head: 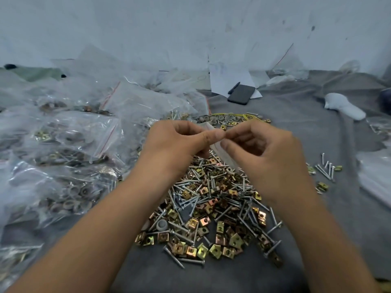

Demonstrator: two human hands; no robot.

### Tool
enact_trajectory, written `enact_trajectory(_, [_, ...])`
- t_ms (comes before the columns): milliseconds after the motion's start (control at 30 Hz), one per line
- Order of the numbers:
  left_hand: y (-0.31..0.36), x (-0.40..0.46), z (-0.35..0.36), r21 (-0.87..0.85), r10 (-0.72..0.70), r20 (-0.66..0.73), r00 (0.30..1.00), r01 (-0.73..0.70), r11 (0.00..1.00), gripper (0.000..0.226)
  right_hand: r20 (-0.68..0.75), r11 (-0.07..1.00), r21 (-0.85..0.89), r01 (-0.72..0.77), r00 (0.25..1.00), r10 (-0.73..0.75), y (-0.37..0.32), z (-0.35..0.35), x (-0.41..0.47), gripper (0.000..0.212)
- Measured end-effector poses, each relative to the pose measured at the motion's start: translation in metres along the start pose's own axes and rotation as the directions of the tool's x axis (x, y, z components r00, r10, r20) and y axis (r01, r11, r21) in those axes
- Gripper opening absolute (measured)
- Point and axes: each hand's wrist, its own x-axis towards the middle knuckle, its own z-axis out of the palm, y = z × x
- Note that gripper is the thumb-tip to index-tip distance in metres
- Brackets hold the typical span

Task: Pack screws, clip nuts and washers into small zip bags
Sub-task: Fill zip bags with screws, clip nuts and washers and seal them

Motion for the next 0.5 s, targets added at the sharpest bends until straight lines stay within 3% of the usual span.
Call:
enact_trajectory(133, [-0.003,-0.001,-0.002,0.278,0.068,0.034,0.997,-0.075,0.958,0.028,-0.214,0.987,-0.158,0.006,0.976,-0.04,0.001,-0.004,0.001,0.012])
enact_trajectory(233, [-0.008,-0.004,0.002,0.448,0.199,-0.02,0.98,-0.169,0.878,0.019,-0.234,0.983,-0.177,0.055,0.967,-0.097,-0.004,-0.002,0.0,0.013])
enact_trajectory(267, [-0.007,-0.004,0.003,0.51,0.285,-0.049,0.957,-0.222,0.831,0.023,-0.205,0.988,-0.139,0.07,0.974,-0.098,-0.006,-0.001,0.0,0.013])
enact_trajectory(367, [-0.005,-0.002,0.002,0.583,0.494,-0.005,0.87,-0.399,0.708,0.064,-0.161,0.998,0.007,0.065,0.985,-0.063,-0.009,0.0,-0.001,0.013])
enact_trajectory(433, [0.0,-0.002,0.0,0.579,0.577,0.091,0.812,-0.514,0.633,0.064,-0.158,0.998,0.024,0.051,0.986,-0.046,-0.01,0.0,-0.001,0.015])
enact_trajectory(500, [0.0,-0.005,0.0,0.588,0.668,0.187,0.72,-0.627,0.511,0.05,-0.173,0.999,-0.02,0.047,0.984,-0.049,-0.009,-0.001,-0.002,0.017])
